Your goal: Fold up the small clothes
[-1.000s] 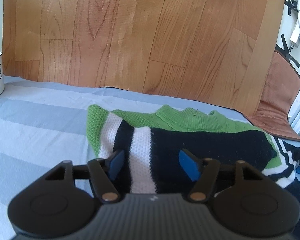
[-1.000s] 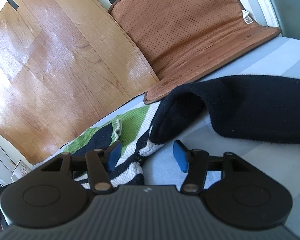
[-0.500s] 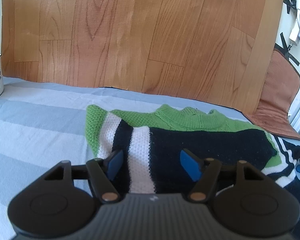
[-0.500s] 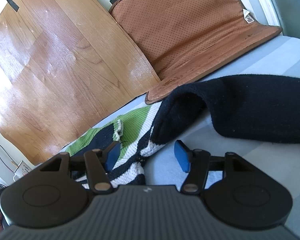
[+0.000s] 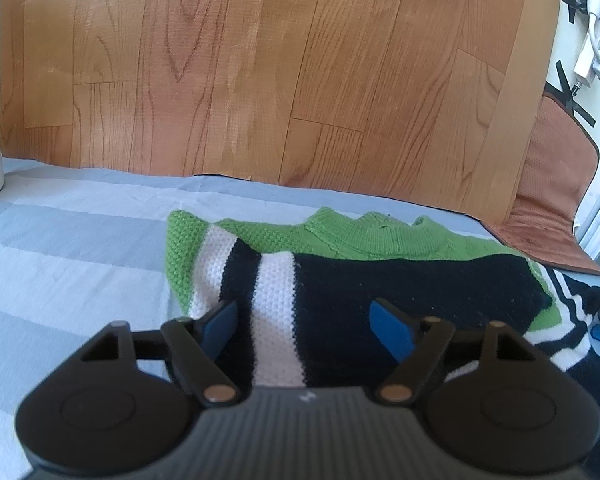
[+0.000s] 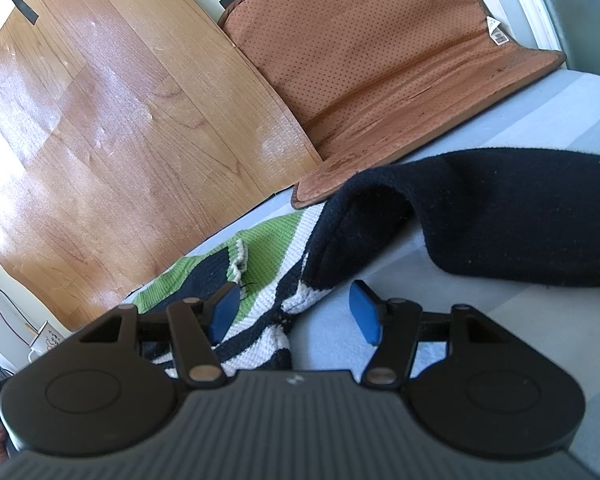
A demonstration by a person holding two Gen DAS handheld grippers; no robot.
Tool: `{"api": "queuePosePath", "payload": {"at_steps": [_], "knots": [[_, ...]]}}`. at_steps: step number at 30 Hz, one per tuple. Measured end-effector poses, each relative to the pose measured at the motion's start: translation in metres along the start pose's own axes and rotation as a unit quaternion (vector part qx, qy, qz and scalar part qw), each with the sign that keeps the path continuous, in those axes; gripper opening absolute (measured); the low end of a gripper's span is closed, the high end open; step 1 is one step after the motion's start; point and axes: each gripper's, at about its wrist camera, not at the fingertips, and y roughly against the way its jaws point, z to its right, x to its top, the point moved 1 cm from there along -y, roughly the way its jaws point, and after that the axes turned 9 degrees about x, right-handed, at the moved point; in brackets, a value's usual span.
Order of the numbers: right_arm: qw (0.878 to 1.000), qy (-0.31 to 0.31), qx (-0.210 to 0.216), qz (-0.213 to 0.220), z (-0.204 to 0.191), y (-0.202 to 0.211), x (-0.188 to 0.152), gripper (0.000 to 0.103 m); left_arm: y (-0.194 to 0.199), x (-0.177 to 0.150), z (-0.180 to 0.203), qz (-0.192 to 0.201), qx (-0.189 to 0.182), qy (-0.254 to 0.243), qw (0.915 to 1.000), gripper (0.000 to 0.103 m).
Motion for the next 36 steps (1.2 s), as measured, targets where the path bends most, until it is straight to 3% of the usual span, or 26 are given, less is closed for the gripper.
{"api": "queuePosePath", "payload": {"at_steps": [36], "knots": [[1.000, 0.001, 0.010, 0.007, 0.0015, -0.0007, -0.0017, 0.064, -0.0005, 0.0003, 0.0017, -0.002, 0.003, -0.011, 0.9999, 0.077]]}}
